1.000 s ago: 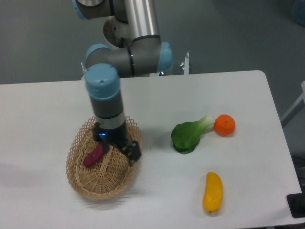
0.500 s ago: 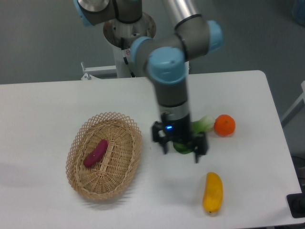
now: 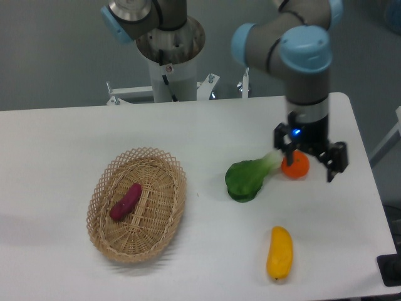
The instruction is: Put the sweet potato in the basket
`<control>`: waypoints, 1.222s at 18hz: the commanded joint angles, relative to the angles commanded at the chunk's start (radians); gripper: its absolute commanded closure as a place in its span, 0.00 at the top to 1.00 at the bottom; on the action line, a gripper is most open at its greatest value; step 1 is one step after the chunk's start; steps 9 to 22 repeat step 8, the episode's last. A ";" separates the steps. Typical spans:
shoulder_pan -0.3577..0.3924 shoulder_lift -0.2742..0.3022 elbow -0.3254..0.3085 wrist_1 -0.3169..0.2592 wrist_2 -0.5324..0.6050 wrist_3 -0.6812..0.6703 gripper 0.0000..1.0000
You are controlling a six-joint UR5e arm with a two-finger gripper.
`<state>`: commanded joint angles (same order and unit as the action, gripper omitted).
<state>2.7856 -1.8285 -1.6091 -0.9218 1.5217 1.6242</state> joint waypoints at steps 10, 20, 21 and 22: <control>0.022 0.015 -0.011 -0.006 0.002 0.025 1.00; 0.022 0.015 -0.011 -0.006 0.002 0.025 1.00; 0.022 0.015 -0.011 -0.006 0.002 0.025 1.00; 0.022 0.015 -0.011 -0.006 0.002 0.025 1.00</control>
